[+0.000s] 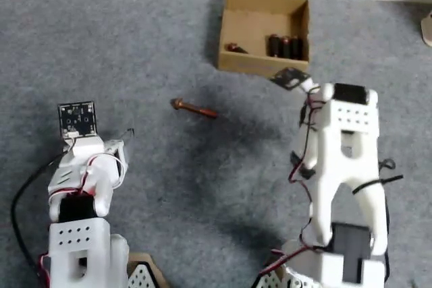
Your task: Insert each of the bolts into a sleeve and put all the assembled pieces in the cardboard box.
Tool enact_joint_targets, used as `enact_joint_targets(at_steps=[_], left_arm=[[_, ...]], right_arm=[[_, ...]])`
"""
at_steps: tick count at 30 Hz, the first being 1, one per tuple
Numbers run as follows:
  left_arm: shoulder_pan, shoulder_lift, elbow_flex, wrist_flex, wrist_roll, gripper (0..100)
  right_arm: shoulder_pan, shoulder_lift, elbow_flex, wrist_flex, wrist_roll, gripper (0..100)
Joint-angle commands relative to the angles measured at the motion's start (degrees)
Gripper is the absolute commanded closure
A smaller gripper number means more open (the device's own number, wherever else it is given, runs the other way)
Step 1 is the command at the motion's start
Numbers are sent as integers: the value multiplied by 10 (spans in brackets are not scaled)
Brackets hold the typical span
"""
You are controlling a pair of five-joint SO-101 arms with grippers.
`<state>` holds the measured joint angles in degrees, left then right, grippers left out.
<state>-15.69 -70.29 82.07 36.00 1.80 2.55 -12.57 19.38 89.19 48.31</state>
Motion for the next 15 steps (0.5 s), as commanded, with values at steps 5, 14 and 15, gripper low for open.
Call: enact_joint_targets(at_steps=[5, 14, 15], left_arm=[[16, -10, 17, -55, -3, 736], [16, -10, 18, -55, -3, 736], [16, -10, 18, -55, -3, 736]], right_arm=[[-17, -40, 105, -73, 6, 853], [-17, -38, 175, -160, 10, 853], [-17, -38, 175, -166, 11, 853]])
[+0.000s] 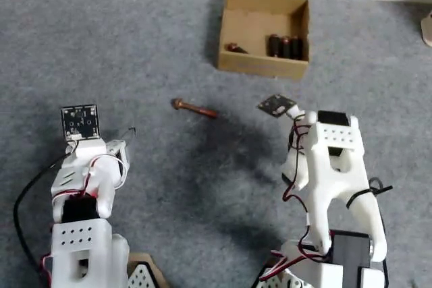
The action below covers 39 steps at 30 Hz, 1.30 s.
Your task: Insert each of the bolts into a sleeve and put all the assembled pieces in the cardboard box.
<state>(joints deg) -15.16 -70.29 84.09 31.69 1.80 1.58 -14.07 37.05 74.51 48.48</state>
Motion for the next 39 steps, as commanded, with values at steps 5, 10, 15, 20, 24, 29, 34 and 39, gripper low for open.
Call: enact_joint_targets(at_steps=[5, 10, 15, 20, 24, 29, 34, 39], left_arm=[[11, -10, -1, -12, -3, 736], [12, -10, -1, -13, -4, 736], [12, -10, -1, -13, -4, 736], [12, -10, -1, -13, -4, 736], [12, -10, -1, -13, -4, 736], [12, -10, -1, -13, -4, 736], [12, -10, 0, -14, -4, 736], [12, -10, 0, -14, -4, 736]], right_arm=[[-7, -22, 1, -38, 30, 853], [18, -22, 2, -40, 45, 853], [53, -12, 3, -64, 45, 853], [58, 50, 2, -68, 46, 853], [58, 99, 2, -105, 42, 853], [57, 136, 2, -111, 44, 853], [57, 175, 2, -110, 41, 858], [57, 198, 2, -110, 37, 998]])
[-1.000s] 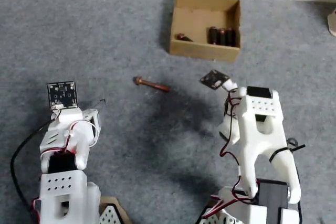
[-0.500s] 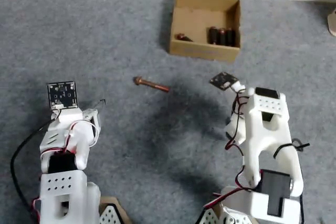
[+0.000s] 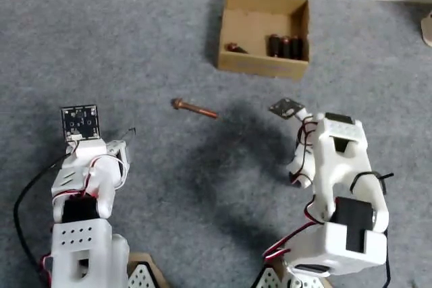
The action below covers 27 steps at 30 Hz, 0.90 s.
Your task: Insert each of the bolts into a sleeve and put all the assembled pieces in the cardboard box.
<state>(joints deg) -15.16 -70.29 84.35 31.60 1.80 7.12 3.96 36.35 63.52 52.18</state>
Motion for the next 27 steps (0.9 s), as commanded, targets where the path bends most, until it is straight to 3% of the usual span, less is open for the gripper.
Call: enact_joint_targets(at_steps=[1, 12, 23, 27], left_arm=[[12, -10, -3, -13, -4, 736], [21, -10, -3, -11, -4, 736], [30, -10, -12, -9, -5, 736], [31, -6, -65, 73, -5, 736]], right_arm=[[1, 18, 7, -1, -11, 978], [-7, -2, 4, -15, -149, 994], [-98, -232, 57, -53, -342, 994], [-139, -282, 93, -54, -392, 994]])
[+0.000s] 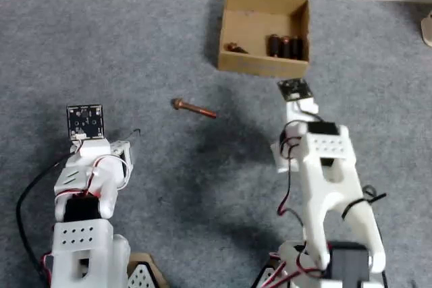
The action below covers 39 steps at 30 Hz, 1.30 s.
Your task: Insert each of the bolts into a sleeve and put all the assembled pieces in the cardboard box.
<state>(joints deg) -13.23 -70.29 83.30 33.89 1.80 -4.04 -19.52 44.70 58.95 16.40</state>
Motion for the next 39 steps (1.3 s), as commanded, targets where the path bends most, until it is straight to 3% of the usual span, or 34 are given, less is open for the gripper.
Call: enact_joint_targets(at_steps=[1, 5, 12, 26, 39], left_arm=[[16, -6, -69, 71, -5, 736], [49, -6, -99, 119, -5, 736], [73, -10, -80, 119, -6, 736], [70, -10, -64, 119, -6, 736], [69, -10, -56, 119, -7, 736]], right_arm=[[-33, -56, 15, -9, -42, 994], [-35, -76, 49, -52, -79, 994], [-32, -80, 98, -106, -101, 994], [-13, -80, 31, -109, -298, 994], [27, -74, 30, -160, -353, 921]])
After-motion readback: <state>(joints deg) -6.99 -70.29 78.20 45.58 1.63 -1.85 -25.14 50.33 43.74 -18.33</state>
